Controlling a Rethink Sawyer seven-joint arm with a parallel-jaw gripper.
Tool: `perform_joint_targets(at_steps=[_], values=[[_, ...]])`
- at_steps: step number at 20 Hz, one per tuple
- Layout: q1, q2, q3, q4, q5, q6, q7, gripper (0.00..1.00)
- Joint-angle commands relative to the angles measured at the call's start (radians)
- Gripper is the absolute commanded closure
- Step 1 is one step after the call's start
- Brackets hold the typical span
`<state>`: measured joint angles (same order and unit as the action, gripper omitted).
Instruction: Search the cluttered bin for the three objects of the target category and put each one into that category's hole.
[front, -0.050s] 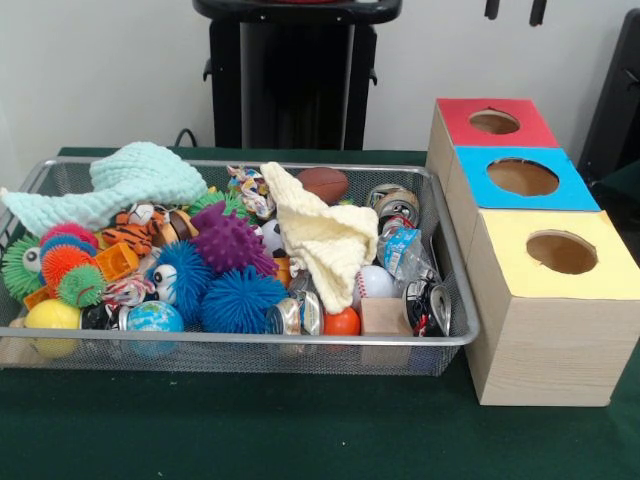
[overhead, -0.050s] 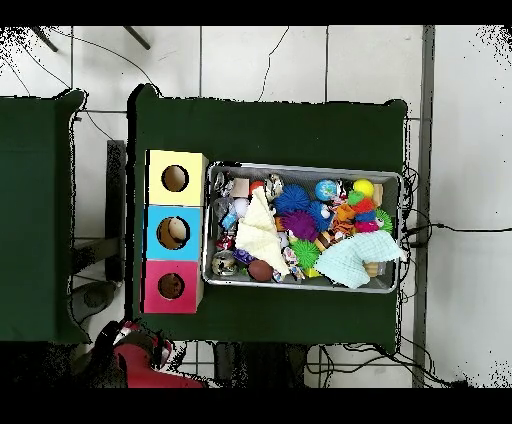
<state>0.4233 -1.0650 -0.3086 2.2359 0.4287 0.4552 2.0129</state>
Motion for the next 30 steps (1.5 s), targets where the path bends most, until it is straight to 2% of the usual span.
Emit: perform_joint_targets(at_steps=[1,4,5,7,8,11,13,18,25,30], values=[[-0.018,0.015,-0.016,-0.077,-0.012,0.023,0.225,0.00],[-0.047,0.028,-0.029,-0.099,-0.068,-0.017,0.138,0.00],[-0.061,0.030,-0.029,-0.105,-0.085,-0.024,0.106,1.00],[-0.070,0.081,-0.091,-0.187,-0.169,0.026,0.056,1.00],[-0.109,0.087,-0.075,-0.189,-0.178,-0.013,0.026,1.00],[-0.274,0.084,0.060,-0.164,-0.173,-0.085,-0.071,1.00],[-0.348,0.084,0.127,-0.162,-0.170,-0.107,-0.085,1.00],[-0.408,0.097,0.177,-0.214,-0.217,-0.107,-0.054,1.00],[-0.526,0.102,0.299,-0.183,-0.244,-0.162,-0.058,1.00],[-0.585,0.105,0.352,-0.178,-0.283,-0.173,-0.058,1.00]])
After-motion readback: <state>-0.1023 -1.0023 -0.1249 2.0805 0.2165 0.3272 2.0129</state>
